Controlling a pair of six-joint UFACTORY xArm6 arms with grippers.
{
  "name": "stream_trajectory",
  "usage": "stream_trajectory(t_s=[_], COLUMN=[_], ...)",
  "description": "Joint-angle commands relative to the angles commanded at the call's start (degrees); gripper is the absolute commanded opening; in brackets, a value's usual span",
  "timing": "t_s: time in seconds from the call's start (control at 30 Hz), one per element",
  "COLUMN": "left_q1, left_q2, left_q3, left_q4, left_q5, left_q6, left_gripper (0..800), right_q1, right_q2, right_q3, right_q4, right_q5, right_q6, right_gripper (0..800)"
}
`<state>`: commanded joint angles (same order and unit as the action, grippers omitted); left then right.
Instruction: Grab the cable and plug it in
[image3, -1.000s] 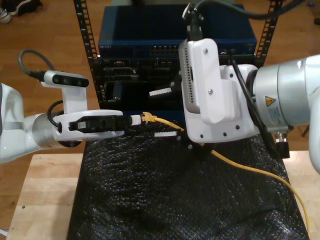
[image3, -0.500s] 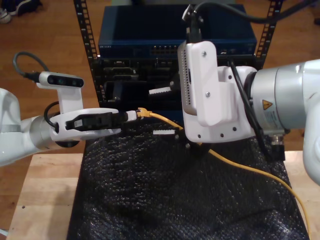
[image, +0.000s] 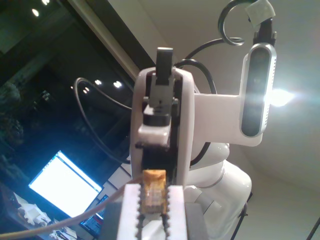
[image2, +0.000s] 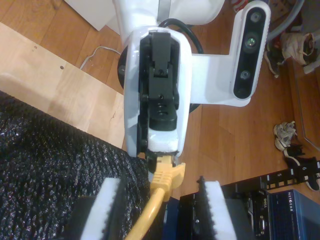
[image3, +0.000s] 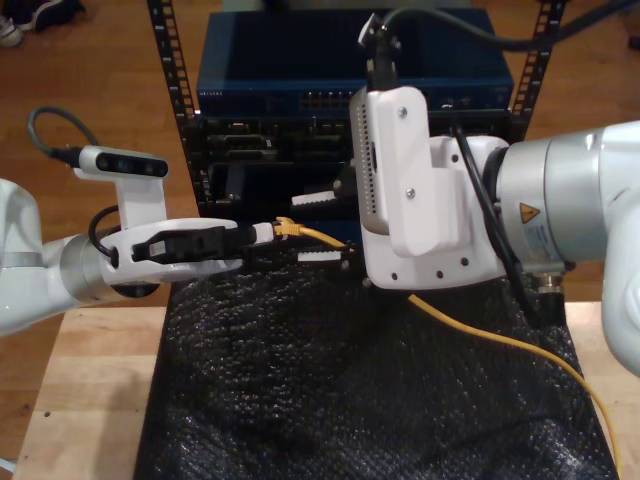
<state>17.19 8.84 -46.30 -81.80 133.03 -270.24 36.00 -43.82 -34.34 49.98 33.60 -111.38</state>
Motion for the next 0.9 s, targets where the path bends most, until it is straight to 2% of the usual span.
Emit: stream_trajectory(t_s=[0.2,0.9], left_q1=[0.0,-0.09], left_q2=[0.0,0.09], left_q3=[-0.09,-0.09], left_q4=[0.0,0.09], left_q5=[0.0,0.0], left_q6=[-0.09,-0.44], left_gripper=[30,31], right_q1=[0.09,1.67], right_q2=[0.09,1.05], right_q3=[0.0,0.0], right_q4=[0.0,0.0], right_q5=[-0.62,-0.97], right_q6=[0.0,0.09], right_gripper=[303,263])
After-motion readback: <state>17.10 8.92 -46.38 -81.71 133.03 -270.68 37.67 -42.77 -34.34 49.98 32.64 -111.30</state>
